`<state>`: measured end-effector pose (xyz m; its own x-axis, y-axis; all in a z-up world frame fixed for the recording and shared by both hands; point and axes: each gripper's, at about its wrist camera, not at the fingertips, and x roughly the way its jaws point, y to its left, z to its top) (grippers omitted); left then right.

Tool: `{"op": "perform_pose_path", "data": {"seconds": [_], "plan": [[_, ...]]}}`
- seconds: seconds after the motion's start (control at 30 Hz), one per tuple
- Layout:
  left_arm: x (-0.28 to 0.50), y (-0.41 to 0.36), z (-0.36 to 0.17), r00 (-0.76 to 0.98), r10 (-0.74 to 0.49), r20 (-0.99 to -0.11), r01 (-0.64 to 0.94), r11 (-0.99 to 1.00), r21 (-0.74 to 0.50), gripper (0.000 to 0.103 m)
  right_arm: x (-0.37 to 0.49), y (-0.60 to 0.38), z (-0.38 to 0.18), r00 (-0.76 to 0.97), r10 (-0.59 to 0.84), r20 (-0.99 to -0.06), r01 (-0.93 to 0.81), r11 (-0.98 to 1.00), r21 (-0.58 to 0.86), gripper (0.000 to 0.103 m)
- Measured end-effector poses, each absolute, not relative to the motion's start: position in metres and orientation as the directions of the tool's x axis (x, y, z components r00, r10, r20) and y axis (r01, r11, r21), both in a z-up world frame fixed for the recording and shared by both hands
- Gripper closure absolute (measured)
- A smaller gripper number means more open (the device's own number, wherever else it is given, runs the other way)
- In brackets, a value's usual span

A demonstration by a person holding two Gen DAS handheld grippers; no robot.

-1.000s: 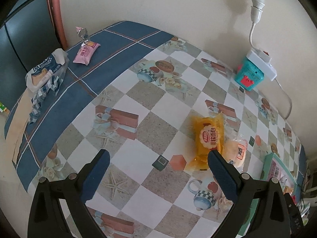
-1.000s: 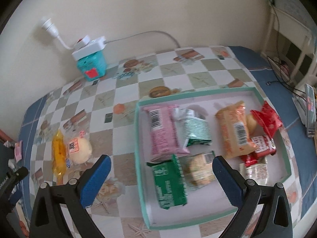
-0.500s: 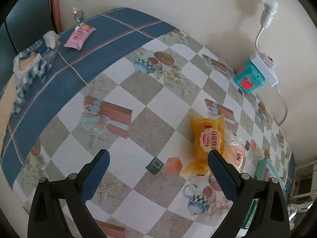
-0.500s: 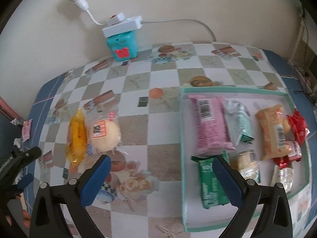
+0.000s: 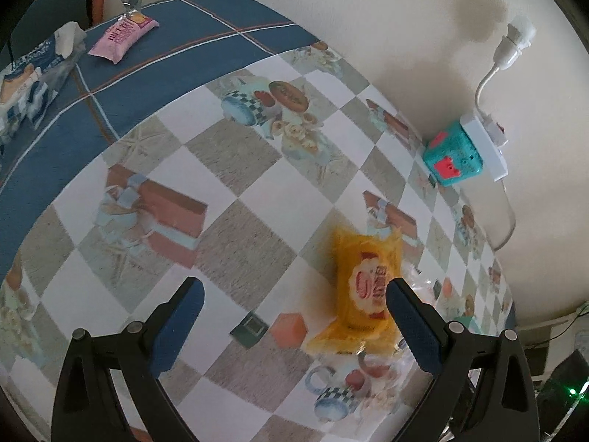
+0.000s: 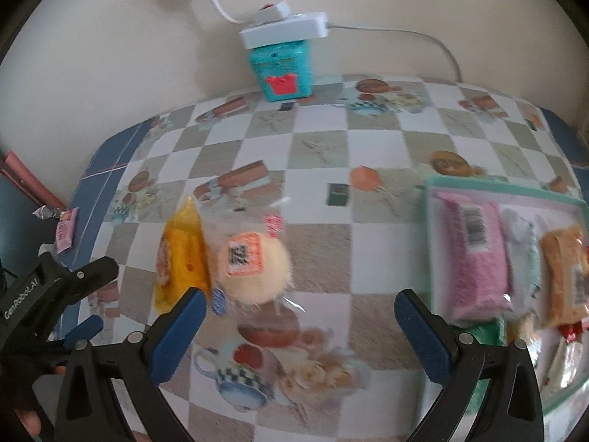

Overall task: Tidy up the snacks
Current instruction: 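Grasp the steamed bun pack with the right tool while the left tool grasps the yellow bread pack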

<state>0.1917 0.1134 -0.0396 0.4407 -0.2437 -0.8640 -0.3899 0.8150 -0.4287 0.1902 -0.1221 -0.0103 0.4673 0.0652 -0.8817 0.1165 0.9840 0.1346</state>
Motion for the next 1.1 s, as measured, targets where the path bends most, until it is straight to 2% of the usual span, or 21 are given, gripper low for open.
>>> {"op": "perform_pose_path", "data": {"seconds": [0.5, 0.77, 0.9, 0.97, 1.1], "plan": [[0.215, 0.09, -0.049, 0.429, -0.299, -0.853, -0.334, 0.825, -0.457, 0.004, 0.225, -0.097, -0.044, 0.423, 0.042, -0.905, 0.06, 0.995, 0.074, 0.002], [0.224, 0.074, -0.054, 0.405, -0.325, -0.855, -0.302, 0.835, -0.46, 0.004, 0.228, -0.119, -0.048, 0.424, 0.019, -0.906, 0.117, 0.99, 0.076, 0.003], [0.229, 0.067, -0.057, 0.386, -0.335, -0.86, -0.284, 0.844, -0.456, 0.005, 0.228, -0.128, -0.047, 0.426, 0.021, -0.905, 0.138, 0.986, 0.088, 0.013], [0.23, 0.064, -0.057, 0.382, -0.334, -0.862, -0.274, 0.85, -0.451, 0.005, 0.228, -0.132, -0.047, 0.428, 0.019, -0.903, 0.146, 0.985, 0.09, 0.015], [0.233, 0.058, -0.055, 0.379, -0.333, -0.863, -0.252, 0.861, -0.443, 0.005, 0.227, -0.136, -0.044, 0.439, 0.031, -0.898, 0.145, 0.984, 0.105, 0.028]]}}
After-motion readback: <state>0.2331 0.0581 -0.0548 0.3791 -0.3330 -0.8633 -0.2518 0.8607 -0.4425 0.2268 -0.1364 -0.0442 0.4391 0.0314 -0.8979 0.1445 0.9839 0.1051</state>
